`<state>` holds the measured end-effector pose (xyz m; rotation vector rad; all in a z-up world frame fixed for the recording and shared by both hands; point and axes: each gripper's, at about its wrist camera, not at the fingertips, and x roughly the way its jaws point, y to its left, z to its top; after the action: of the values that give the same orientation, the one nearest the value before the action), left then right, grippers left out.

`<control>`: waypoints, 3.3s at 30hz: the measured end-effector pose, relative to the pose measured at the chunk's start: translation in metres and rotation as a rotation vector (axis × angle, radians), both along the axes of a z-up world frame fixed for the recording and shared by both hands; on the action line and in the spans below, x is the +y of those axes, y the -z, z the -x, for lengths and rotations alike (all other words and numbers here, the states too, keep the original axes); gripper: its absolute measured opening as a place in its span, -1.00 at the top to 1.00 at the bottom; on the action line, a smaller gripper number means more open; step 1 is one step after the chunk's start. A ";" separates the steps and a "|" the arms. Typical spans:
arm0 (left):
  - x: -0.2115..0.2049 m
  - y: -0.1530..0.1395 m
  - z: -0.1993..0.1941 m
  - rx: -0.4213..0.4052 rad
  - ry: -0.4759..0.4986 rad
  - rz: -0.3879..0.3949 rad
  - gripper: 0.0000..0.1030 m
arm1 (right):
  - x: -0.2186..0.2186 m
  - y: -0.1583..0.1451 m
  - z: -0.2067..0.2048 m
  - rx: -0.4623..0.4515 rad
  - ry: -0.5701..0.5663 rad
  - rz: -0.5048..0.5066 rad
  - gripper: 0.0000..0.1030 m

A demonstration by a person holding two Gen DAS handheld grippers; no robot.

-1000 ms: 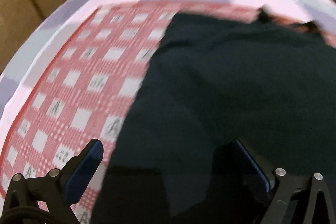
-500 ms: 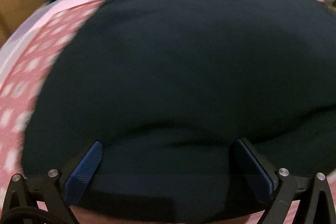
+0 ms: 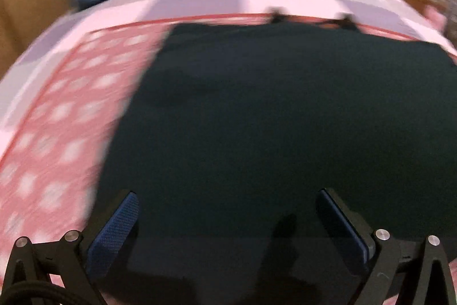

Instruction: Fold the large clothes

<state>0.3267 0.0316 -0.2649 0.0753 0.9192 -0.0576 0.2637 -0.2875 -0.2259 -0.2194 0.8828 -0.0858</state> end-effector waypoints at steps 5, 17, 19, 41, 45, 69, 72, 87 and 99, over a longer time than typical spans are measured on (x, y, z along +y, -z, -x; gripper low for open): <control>-0.061 0.013 -0.068 0.049 0.091 0.051 -0.98 | 0.080 0.010 -0.084 0.110 -0.172 -0.132 -1.00; 0.028 0.036 -0.196 0.109 -0.129 -0.004 -1.00 | -0.017 0.040 -0.210 0.184 0.104 -0.141 -1.00; 0.054 0.041 -0.201 0.122 -0.188 -0.012 -1.00 | -0.048 0.045 -0.214 0.195 0.142 -0.209 -0.99; 0.113 0.031 -0.100 0.031 -0.311 -0.076 -1.00 | -0.080 0.026 -0.109 0.104 0.135 -0.232 -0.99; 0.112 0.044 -0.049 0.076 -0.314 -0.092 -1.00 | -0.101 0.040 -0.048 0.135 0.200 -0.287 -0.99; -0.040 -0.191 0.193 0.123 -0.175 0.050 -1.00 | 0.055 -0.174 0.201 0.223 0.042 -0.317 -0.99; -0.045 -0.206 0.203 0.136 -0.159 0.013 -1.00 | 0.075 -0.198 0.215 0.232 0.049 -0.262 -0.99; -0.042 -0.251 0.240 0.174 -0.069 0.048 -1.00 | 0.118 -0.245 0.258 0.299 0.135 -0.309 -0.99; -0.046 -0.269 0.230 0.147 -0.057 0.030 -1.00 | 0.114 -0.275 0.253 0.251 0.145 -0.290 -0.99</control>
<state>0.0970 -0.0139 0.0041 0.0168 1.0660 -0.0244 0.0104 -0.1736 0.0491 0.1075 1.1485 -0.0647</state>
